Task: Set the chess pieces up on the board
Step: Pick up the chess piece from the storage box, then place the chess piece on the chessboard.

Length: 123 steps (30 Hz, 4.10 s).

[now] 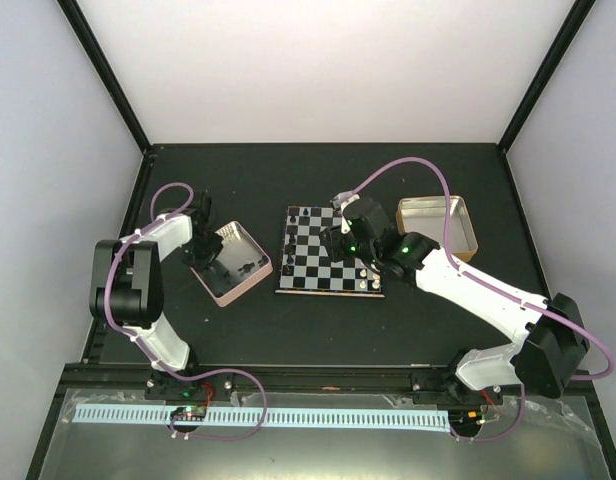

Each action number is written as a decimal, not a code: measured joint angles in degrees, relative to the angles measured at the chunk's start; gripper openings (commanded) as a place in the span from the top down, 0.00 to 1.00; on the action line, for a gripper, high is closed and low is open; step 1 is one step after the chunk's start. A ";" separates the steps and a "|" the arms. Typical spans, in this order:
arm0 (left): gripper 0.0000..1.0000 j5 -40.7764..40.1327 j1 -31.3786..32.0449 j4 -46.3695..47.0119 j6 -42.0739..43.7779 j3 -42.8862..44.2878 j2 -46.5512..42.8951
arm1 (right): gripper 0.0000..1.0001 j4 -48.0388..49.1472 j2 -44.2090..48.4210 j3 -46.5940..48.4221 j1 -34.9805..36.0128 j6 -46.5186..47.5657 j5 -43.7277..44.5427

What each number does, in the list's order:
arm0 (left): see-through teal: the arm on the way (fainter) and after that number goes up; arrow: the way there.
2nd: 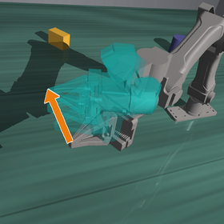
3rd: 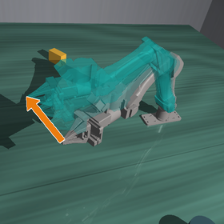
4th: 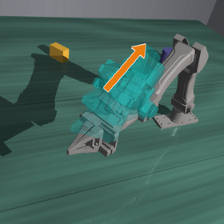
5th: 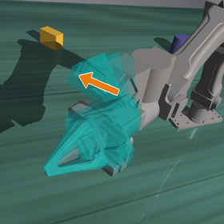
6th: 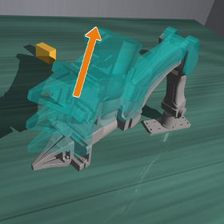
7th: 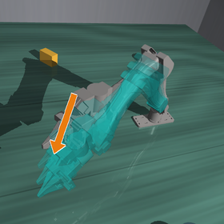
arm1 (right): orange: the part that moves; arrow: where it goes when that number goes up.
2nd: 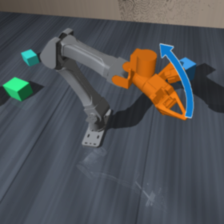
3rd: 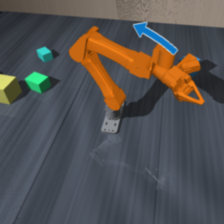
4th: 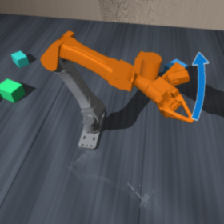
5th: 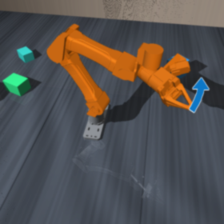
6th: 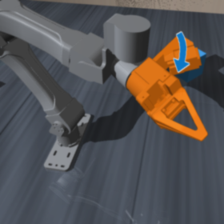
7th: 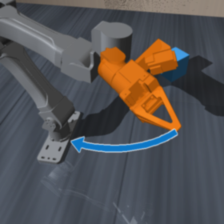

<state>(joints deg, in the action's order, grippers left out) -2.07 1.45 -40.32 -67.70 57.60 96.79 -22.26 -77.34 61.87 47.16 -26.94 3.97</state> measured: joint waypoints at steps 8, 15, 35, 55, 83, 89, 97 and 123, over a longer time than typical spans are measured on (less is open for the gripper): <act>0.69 0.26 -0.44 0.11 -0.81 0.24 1.46 | 0.63 0.00 0.00 0.00 0.00 0.00 0.02; 0.79 0.46 -0.96 0.13 -1.51 0.35 1.62 | 0.63 -0.07 0.26 -0.42 -0.04 0.00 0.44; 0.91 13.05 2.75 6.32 10.62 -7.98 -13.20 | 0.63 1.77 2.58 -1.03 -0.76 -1.25 -2.75; 0.86 29.64 27.12 27.85 48.83 -10.08 -34.93 | 0.48 6.86 -1.55 3.45 -8.57 -9.16 -34.45; 0.84 40.70 29.03 33.92 83.17 -11.76 -40.50 | 0.66 2.84 -0.44 7.85 -8.61 -4.11 -44.02; 0.84 40.44 29.03 32.50 83.45 -10.82 -39.98 | 0.68 0.61 -2.64 10.40 -8.15 -2.25 -44.22; 0.83 39.82 29.03 30.56 84.13 -9.66 -38.84 | 0.89 -0.83 -3.65 11.02 -7.37 -0.98 -44.48; 0.01 4.59 23.32 27.21 52.00 -15.17 -51.95 | 0.98 9.31 -7.89 3.06 -1.55 3.10 -12.39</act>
<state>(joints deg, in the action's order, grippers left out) 2.52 24.77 -13.10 -15.70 42.44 44.84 -12.95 -85.23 64.93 45.60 -23.83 -8.43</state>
